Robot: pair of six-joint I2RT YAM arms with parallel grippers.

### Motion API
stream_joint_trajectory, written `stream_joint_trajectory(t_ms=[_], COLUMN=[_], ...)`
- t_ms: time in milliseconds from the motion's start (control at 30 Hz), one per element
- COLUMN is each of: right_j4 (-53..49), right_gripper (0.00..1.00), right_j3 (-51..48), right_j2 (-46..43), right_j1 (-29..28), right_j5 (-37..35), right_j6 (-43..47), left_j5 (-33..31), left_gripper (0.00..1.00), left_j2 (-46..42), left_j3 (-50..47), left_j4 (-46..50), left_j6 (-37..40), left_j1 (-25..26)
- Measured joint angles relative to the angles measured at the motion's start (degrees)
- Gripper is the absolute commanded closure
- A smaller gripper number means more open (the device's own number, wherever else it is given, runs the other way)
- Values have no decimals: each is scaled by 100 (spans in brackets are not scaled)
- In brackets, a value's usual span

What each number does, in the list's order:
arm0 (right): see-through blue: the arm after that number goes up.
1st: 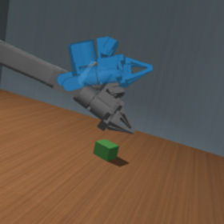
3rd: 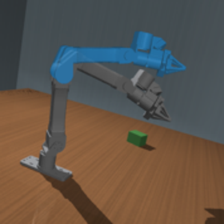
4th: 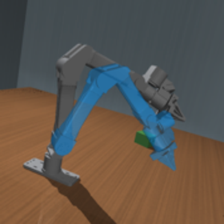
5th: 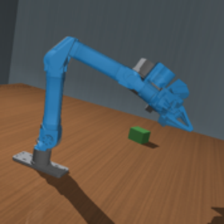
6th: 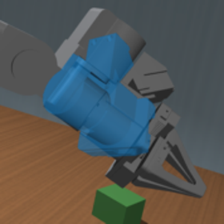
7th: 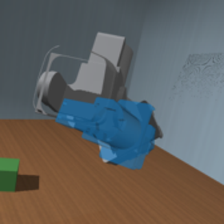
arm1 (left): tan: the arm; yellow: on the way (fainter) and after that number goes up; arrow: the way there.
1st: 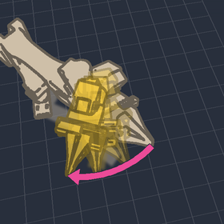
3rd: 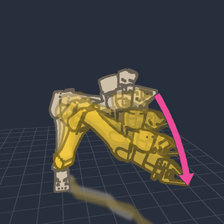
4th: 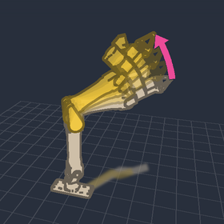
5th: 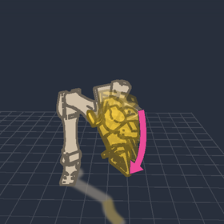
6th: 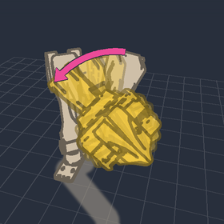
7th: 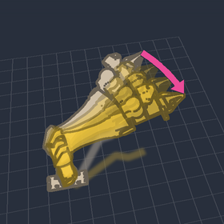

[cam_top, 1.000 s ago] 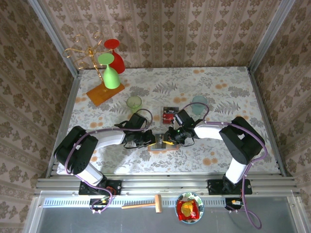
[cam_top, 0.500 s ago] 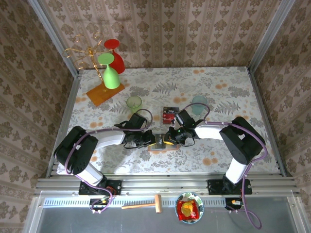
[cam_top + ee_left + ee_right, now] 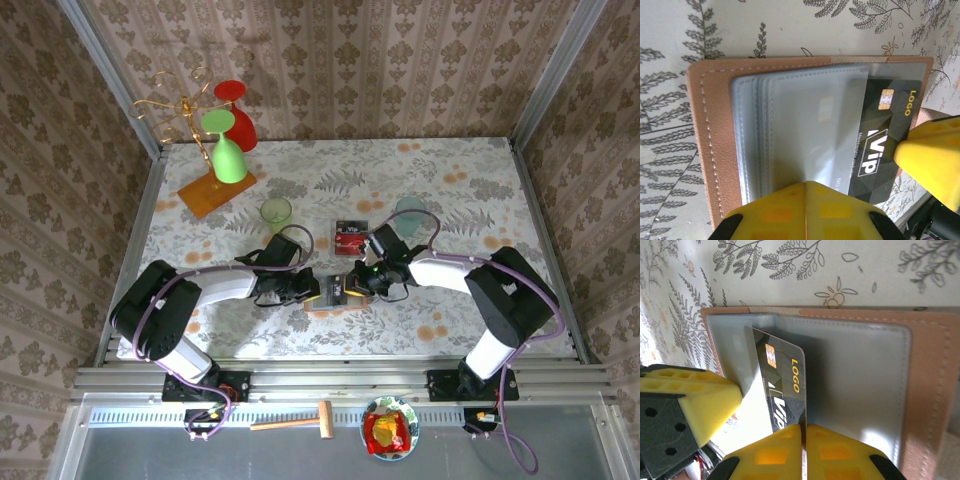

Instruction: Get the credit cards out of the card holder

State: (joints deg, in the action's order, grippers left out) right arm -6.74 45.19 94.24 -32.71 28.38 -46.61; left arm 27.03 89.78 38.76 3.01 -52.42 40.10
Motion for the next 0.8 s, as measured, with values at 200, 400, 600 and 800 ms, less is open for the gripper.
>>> stream_joint_trajectory(t_ms=[200, 400, 600, 800], right_j4=[-651, -957, -1086, -1189], right_gripper=[91, 91, 91, 86], right_j3=[190, 372, 483, 680], right_j2=[-234, -271, -267, -188], right_j1=[0, 0, -26, -160], right_j5=[-326, -444, -444, -463], right_j6=[374, 599, 645, 704], left_j5=[-4, -2, -2, -2], left_gripper=[91, 91, 91, 91], left_j2=[-4, -4, -4, -4], left_j3=[-2, -2, -2, -2], left_j4=[2, 2, 2, 2], left_j6=[0, 0, -2, -2], left_j1=[0, 0, 2, 0])
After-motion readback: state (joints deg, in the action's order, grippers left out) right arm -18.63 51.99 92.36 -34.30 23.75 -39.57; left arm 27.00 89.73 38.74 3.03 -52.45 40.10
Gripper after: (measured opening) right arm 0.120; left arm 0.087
